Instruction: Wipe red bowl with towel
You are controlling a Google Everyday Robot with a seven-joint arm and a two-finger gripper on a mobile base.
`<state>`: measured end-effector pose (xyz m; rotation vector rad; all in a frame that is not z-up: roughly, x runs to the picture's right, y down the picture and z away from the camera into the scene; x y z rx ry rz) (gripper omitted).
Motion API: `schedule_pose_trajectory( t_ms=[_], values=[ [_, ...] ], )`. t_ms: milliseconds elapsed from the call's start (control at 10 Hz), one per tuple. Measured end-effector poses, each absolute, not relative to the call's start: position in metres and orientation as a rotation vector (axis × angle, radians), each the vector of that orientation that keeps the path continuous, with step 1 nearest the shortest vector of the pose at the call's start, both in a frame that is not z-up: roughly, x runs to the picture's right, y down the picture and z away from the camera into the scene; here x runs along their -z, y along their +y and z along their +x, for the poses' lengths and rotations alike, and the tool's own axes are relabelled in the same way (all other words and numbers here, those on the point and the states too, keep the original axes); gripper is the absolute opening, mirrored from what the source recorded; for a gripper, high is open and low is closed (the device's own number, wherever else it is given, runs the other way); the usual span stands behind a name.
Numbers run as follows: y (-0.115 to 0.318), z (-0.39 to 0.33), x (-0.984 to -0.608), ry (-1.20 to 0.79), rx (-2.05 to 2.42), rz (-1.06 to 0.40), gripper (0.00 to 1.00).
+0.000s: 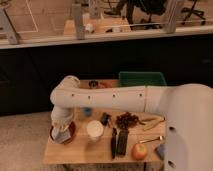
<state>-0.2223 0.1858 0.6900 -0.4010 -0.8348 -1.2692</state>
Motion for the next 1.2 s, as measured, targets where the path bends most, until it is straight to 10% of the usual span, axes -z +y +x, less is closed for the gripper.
schedule_pose_trajectory(
  t_ms=[1200],
  values=[
    [0.203, -0.221, -0.769, -0.795, 1.190, -0.514, 0.00]
  ],
)
